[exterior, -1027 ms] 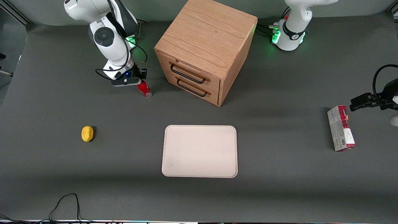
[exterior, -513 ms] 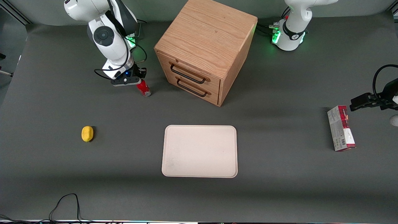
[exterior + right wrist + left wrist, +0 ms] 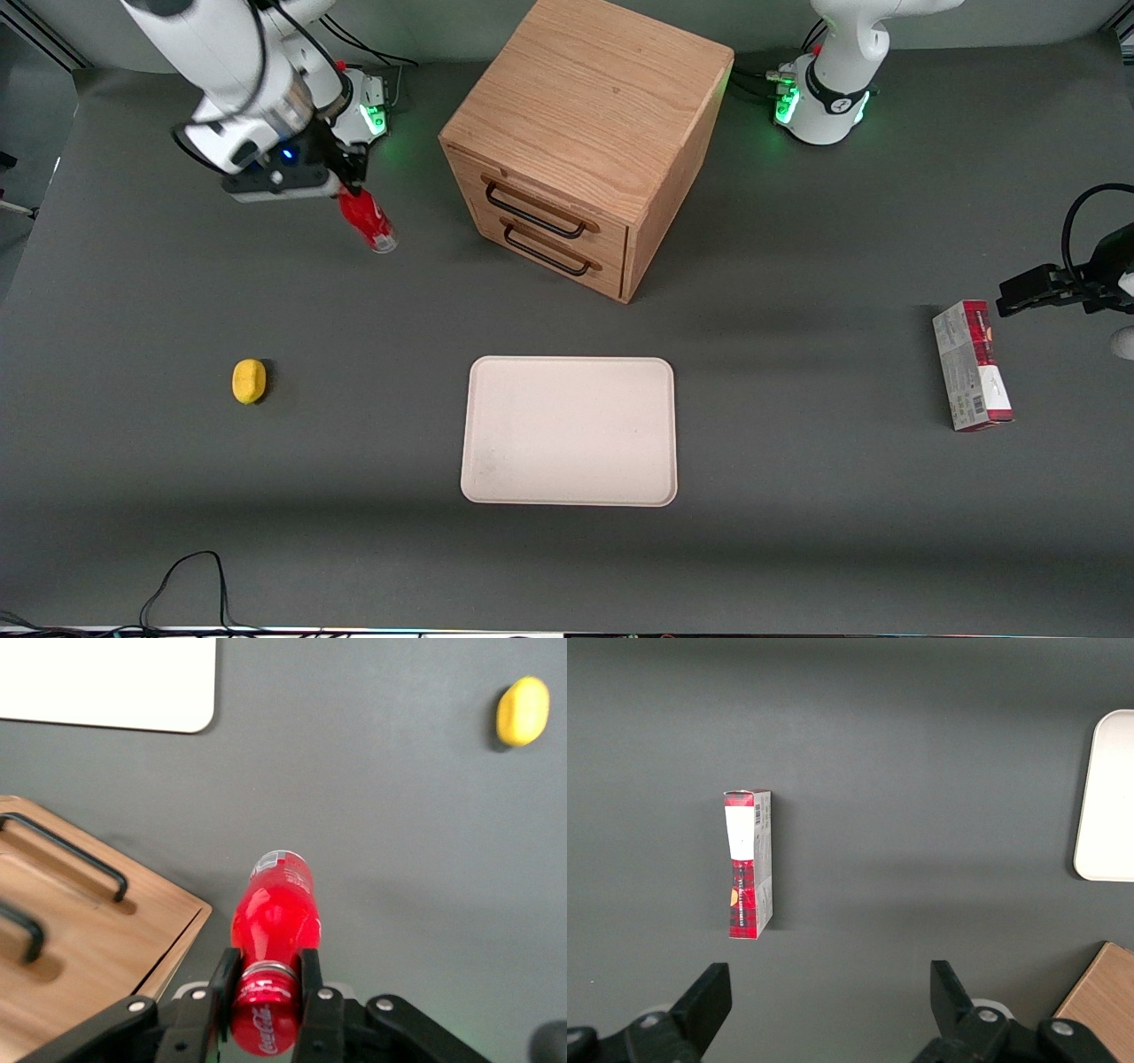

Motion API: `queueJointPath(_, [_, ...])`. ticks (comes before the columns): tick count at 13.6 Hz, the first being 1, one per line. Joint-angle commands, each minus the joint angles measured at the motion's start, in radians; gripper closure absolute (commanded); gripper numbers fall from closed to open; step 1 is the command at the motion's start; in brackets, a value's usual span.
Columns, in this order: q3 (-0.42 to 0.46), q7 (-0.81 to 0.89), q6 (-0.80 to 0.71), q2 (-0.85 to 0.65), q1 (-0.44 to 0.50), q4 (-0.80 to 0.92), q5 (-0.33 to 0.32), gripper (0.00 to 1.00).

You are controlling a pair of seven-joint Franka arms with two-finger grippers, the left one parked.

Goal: Place coke bottle on tray
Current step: 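Lift the bottle and carry it over the white tray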

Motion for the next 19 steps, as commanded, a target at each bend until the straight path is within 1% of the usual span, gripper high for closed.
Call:
queueJointPath(1, [-0.005, 0.005, -0.141, 0.046, 0.01, 0.202, 0.009, 0.78])
queueJointPath(3, [-0.005, 0.005, -0.158, 0.057, 0.01, 0.247, 0.009, 0.78])
queueJointPath(4, [-0.005, 0.004, -0.158, 0.089, 0.011, 0.285, 0.01, 0.78])
queueJointPath(6, [-0.011, -0.036, -0.171, 0.237, 0.007, 0.464, 0.013, 0.78])
queueJointPath(8, [-0.014, -0.039, -0.231, 0.403, 0.001, 0.685, 0.053, 0.78])
queueJointPath(12, [-0.002, -0.039, -0.261, 0.705, -0.001, 1.03, 0.055, 0.78])
queueJointPath(14, [0.004, -0.041, -0.253, 0.84, -0.001, 1.16, 0.055, 0.79])
queueJointPath(16, [0.019, -0.081, -0.207, 0.917, -0.002, 1.226, 0.052, 0.79])
queueJointPath(19, [0.018, -0.093, -0.126, 0.967, -0.002, 1.228, 0.052, 0.8])
